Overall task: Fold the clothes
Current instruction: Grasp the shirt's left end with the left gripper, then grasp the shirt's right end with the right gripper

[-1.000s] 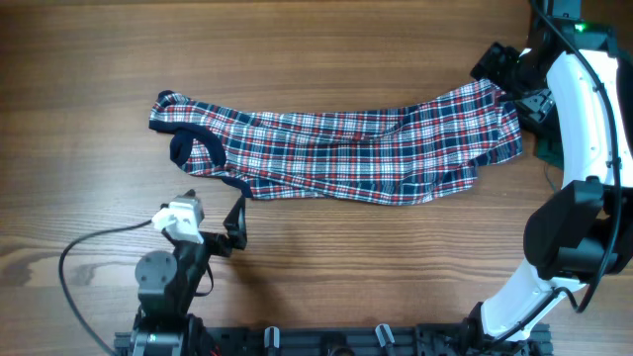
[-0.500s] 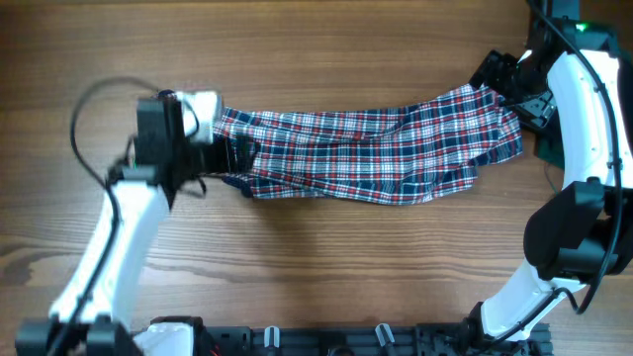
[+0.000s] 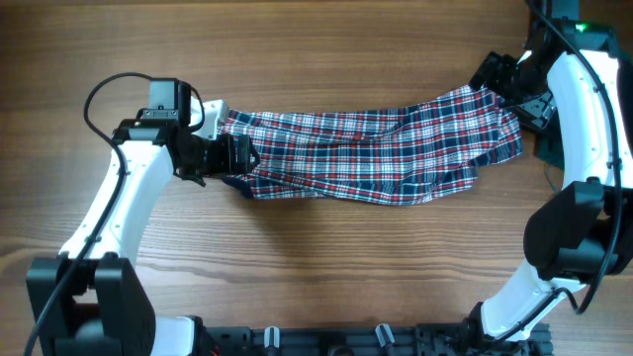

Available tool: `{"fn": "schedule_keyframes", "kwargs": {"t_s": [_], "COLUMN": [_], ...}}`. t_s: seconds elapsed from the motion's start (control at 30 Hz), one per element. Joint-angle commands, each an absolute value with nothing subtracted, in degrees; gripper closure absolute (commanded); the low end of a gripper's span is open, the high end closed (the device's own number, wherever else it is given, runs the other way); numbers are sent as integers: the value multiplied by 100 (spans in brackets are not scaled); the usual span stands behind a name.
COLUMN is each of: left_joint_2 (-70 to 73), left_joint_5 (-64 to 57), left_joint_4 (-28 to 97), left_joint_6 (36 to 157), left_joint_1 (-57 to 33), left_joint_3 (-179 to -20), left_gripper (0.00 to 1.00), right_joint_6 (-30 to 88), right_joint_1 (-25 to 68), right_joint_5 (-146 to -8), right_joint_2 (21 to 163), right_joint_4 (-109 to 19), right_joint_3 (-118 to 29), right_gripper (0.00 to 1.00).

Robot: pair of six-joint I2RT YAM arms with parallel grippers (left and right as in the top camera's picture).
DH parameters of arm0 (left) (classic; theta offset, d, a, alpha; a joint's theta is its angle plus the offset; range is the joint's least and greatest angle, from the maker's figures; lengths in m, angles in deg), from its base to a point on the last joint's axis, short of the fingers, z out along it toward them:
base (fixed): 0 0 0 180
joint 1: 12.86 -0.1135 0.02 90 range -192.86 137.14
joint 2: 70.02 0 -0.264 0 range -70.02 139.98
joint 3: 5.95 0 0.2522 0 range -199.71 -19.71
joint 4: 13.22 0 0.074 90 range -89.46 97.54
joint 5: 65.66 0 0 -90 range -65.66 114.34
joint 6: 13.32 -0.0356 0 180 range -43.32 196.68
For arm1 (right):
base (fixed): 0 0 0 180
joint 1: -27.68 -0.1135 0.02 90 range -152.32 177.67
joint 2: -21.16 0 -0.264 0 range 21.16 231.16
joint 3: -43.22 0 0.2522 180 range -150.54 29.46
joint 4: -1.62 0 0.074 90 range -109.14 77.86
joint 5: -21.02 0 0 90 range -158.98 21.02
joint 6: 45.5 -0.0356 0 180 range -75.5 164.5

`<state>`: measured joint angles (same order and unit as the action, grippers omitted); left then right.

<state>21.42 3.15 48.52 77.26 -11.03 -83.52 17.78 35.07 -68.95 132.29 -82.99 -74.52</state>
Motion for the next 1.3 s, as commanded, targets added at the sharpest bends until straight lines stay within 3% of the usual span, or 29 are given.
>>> {"fn": "schedule_keyframes", "kwargs": {"t_s": [0.0, 0.23, 0.53, 1.27], "left_joint_2": [2686, 3508, 3497, 3368], "left_joint_5": [471, 447, -183, -6], "left_joint_4": [4859, 4118, 3982, 3641], "left_joint_6": [7960, 8641, 8797, 9216], "left_joint_1": [-1149, -1154, -1154, -1154], "left_joint_3": [-8374, -8374, -8376, -8381], "left_gripper": [0, 0, 0, 0], "right_joint_6": [1861, 1863, 1902, 1850], "right_joint_1": [3527, 3527, 3527, 3527], "right_joint_5": [-6860, -6860, -6860, -6794], "right_joint_2": [13098, 13098, 13098, 13079], "right_joint_4": [-8347, -8366, -8312, -8574], "right_joint_3": [-7489, -7489, -7489, -7489], "right_gripper": [0, 0, 0, 0]}}
